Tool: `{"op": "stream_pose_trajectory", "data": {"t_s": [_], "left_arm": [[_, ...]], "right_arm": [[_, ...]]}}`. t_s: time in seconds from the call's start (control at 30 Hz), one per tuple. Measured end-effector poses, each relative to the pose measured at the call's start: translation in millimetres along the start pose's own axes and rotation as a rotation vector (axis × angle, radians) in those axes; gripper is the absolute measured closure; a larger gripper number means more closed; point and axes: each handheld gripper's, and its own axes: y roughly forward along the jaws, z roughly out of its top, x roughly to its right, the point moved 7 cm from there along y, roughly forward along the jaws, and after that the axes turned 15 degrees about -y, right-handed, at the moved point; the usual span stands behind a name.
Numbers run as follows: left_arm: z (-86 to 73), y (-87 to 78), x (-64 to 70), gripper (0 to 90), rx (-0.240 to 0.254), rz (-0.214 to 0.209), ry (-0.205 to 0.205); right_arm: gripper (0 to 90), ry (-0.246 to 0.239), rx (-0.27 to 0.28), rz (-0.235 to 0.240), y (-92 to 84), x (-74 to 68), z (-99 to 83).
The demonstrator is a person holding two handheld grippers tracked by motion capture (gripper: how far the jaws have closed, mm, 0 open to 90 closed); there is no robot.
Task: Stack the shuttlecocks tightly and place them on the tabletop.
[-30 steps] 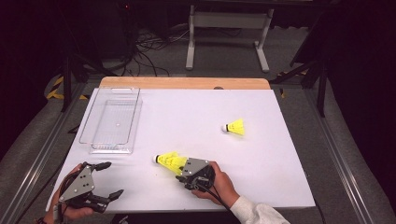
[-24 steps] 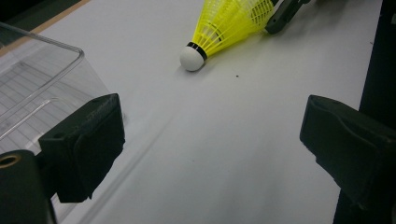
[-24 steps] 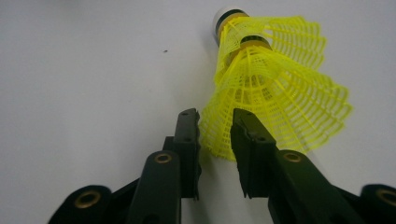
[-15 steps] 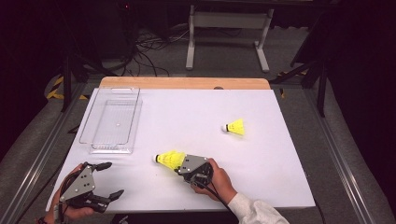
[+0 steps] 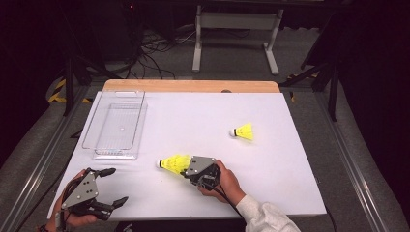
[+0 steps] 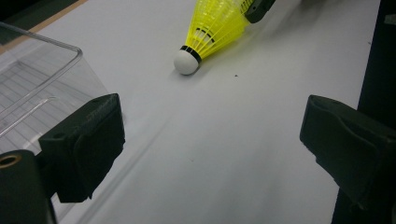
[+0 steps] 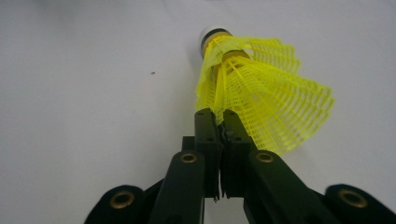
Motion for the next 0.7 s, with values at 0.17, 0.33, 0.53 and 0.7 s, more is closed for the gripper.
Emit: {"op": "stream_pose_trajectory", "data": {"t_s": [0.17, 0.33, 0.53, 0.7], "left_arm": [[0.0, -0.2, -0.2, 7.6, 0.001, 0.002, 0.0], [-0.1, -0.4, 0.0, 7.5, 0.002, 0.001, -0.002], [0.0, -0.7, 0.0, 7.5, 0.002, 0.001, -0.001], [0.1, -0.8, 0.0, 7.5, 0.001, 0.001, 0.002]], "right_arm": [[81.6, 0.01, -0.018, 0.007, 4.4, -0.1, -7.0], [76.5, 0.005, -0.027, -0.001, 6.1, -0.5, -8.5], [68.5, 0.008, -0.027, -0.009, 2.9, 0.0, -8.6], [65.3, 0.014, -0.018, -0.018, -2.1, 1.9, -7.5]]}}
